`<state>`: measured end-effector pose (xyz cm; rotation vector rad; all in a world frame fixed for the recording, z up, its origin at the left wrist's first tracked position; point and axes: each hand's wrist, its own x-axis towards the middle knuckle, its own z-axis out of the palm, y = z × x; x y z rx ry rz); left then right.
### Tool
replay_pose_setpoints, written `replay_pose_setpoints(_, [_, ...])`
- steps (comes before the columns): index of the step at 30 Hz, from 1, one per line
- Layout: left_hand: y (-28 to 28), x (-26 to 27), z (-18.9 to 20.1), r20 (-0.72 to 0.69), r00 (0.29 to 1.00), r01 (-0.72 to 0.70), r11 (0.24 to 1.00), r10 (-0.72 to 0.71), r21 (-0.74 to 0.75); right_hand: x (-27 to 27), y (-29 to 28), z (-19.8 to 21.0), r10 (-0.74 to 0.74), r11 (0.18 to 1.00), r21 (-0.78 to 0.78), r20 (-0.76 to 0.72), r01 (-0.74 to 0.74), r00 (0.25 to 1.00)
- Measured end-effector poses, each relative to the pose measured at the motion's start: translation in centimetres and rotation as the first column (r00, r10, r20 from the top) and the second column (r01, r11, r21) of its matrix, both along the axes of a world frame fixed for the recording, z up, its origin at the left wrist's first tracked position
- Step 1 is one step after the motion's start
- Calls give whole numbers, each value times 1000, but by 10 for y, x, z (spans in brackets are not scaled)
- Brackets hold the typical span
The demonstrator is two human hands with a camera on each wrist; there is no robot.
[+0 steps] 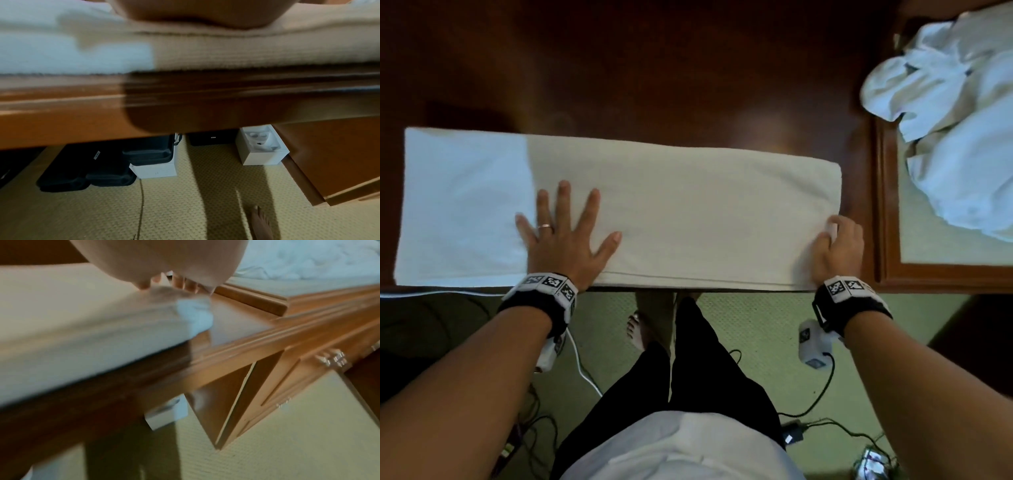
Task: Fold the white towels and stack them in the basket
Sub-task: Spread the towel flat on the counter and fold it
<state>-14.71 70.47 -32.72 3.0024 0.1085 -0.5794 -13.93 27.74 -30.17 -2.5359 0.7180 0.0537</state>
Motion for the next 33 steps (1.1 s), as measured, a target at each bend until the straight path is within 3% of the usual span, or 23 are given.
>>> replay_pose_setpoints(2, [0, 2, 5, -9, 1000, -12, 1000, 12, 3, 8, 1, 8, -168, 978, 109, -78, 176, 983])
replay_pose_setpoints(4, [0, 5, 8, -44, 999, -28, 1000, 28, 13, 16, 3, 16, -216, 962, 125, -202, 244, 955])
replay_pose_setpoints(9, [-1, 14, 20, -143, 989, -36, 999, 40, 31, 29, 2, 21, -175, 916, 275, -383, 292, 907])
replay_pose_setpoints(13, [2, 13, 33, -130, 991, 13, 1000, -12, 10, 41, 0, 30, -92, 905, 337, -439, 259, 894])
replay_pose_setpoints(16, [6, 16, 40, -128, 989, 67, 998, -68, -11, 78, -2, 53, -43, 944, 297, -327, 146, 944])
replay_pose_setpoints(19, [9, 27, 48, -72, 989, 130, 991, -131, -14, 143, -5, 92, 12, 991, 133, -157, 9, 988])
replay_pose_setpoints(22, [6, 40, 54, -77, 982, 172, 985, -174, -26, 209, -7, 139, 39, 999, -17, 52, -38, 998])
replay_pose_setpoints(25, [-6, 45, 60, -39, 976, 210, 975, -213, -74, 255, -1, 182, 108, 990, -112, 183, -88, 977])
replay_pose_setpoints(28, [-17, 42, 56, 6, 939, 341, 932, -343, -121, 275, 17, 208, 212, 963, -217, 254, -158, 943])
replay_pose_setpoints(33, [-26, 56, 65, 116, 890, 456, 863, -441, -216, 240, 62, 191, 493, 857, -338, 321, -389, 808])
